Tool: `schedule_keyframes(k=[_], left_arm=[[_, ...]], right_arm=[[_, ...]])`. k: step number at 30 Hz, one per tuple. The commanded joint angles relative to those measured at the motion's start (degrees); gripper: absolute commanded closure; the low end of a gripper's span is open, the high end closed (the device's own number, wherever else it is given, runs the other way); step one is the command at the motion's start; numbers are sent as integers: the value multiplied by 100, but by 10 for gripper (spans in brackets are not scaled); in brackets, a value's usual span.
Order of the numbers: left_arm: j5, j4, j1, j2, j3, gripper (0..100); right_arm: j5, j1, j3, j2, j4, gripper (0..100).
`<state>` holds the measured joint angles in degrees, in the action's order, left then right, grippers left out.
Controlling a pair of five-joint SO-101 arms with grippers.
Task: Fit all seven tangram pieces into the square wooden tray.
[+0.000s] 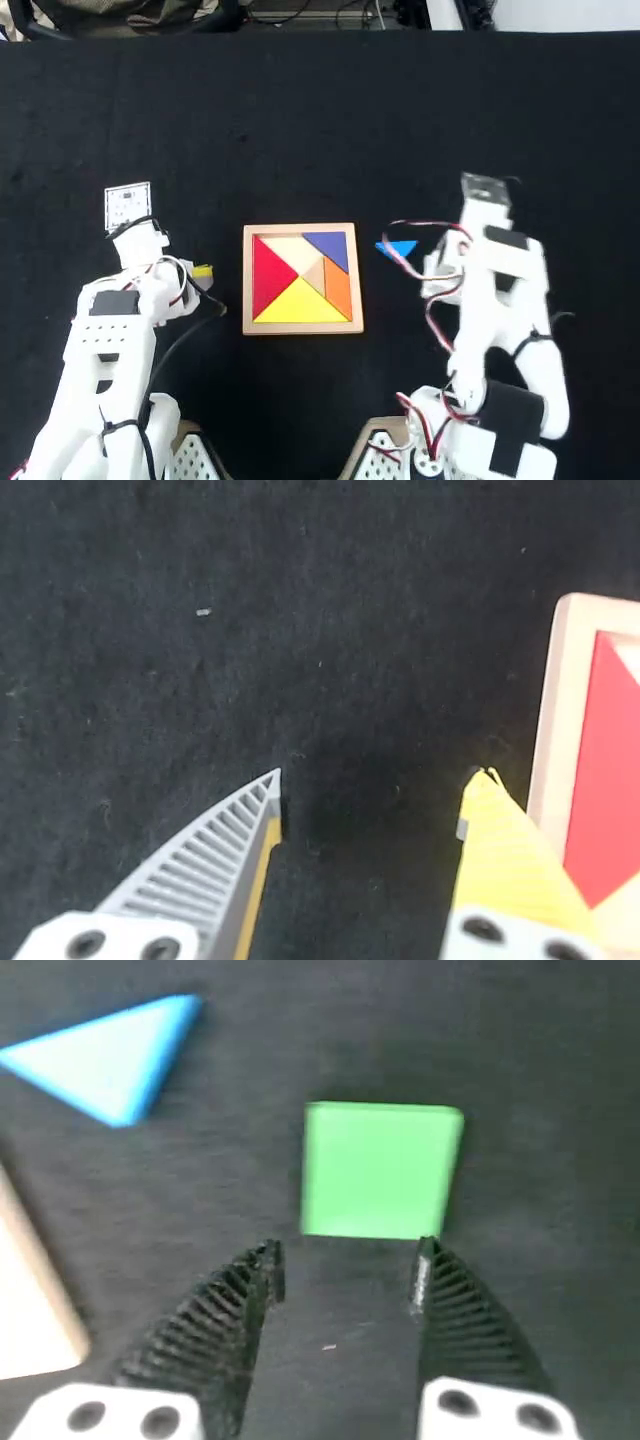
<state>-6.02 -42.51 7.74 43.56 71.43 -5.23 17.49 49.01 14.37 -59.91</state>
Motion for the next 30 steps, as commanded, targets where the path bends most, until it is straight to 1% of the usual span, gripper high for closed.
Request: schedule_keyframes(k=[1,3,7,10,12,15,19,22,25,28,30], left_arm=[[-44,97,-84,62,-31,718],[-44,167,-101,62,-31,718],[-44,510,-110,62,127,718],[-44,519,-92,62,145,719],[-44,519,-84,62,154,719],[-44,519,-75,62,154,719],[-53,519,-101,62,154,719],[-53,519,-110,62,154,719],[-53,519,-110,62,154,719],[-53,519,-110,62,154,719],[-53,519,-110,62,154,719]], right_arm=[[-536,677,-426,-48,273,783],[-826,809,-444,-48,387,782],[-1125,738,-453,-48,431,764],[-1125,492,-453,-48,431,711],[-1116,334,-453,-48,431,696],[-1108,105,-453,-48,431,694],[-703,-44,-462,-48,448,694],[-545,-70,-418,-110,703,698],[-563,-70,-435,-330,791,710],[-835,-79,-541,-769,800,734],[-870,-70,-752,-1191,791,756]])
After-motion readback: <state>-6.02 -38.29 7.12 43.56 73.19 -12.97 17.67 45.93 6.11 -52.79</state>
